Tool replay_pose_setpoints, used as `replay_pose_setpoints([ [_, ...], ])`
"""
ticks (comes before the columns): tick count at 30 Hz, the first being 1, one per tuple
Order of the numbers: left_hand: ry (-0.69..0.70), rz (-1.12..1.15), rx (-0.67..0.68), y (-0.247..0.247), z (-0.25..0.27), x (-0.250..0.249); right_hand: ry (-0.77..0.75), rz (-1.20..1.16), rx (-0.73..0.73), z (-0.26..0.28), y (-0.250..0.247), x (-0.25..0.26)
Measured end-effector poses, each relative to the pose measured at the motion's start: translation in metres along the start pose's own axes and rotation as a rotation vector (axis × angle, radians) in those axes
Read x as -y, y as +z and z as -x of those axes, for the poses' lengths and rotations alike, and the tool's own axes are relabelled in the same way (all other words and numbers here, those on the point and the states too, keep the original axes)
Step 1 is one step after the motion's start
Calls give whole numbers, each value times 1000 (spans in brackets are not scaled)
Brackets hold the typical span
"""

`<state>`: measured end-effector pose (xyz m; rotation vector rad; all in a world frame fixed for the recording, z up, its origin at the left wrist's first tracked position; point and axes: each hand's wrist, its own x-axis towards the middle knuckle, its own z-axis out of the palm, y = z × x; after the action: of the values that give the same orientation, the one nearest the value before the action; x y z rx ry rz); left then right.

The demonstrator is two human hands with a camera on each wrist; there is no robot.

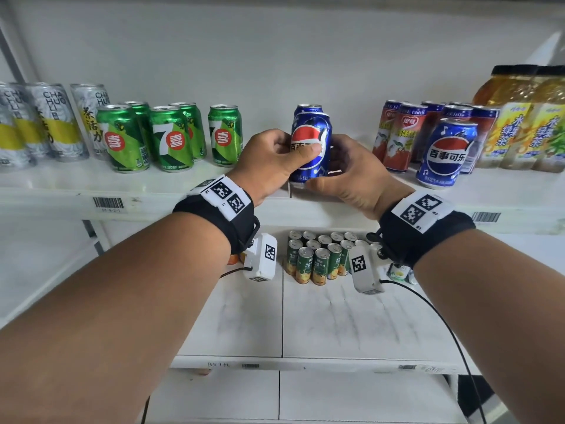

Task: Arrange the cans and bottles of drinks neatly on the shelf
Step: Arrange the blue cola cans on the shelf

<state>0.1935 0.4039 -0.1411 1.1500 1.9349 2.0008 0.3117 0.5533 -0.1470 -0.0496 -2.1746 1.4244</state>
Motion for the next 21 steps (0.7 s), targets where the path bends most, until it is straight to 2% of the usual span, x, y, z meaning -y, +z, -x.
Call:
replay_pose_setpoints([
  [4, 0, -47, -22, 2, 9, -9, -3, -22, -31, 3, -2, 3],
  [9, 24, -156, 29, 9, 5, -32, 30, 36, -10, 3, -6, 13],
  [13, 81, -565, 32, 23, -14, -64, -19, 429, 58, -2, -31, 35],
  [16, 84, -722, 85, 37, -27, -82, -133, 775, 6, -6, -65, 55],
  [19, 117, -846, 117, 60, -36, -96, -219, 962, -68, -9, -109, 72],
  [21, 126, -878, 133, 79, -42, -104, -210, 1081, -94, -9, -138, 79],
])
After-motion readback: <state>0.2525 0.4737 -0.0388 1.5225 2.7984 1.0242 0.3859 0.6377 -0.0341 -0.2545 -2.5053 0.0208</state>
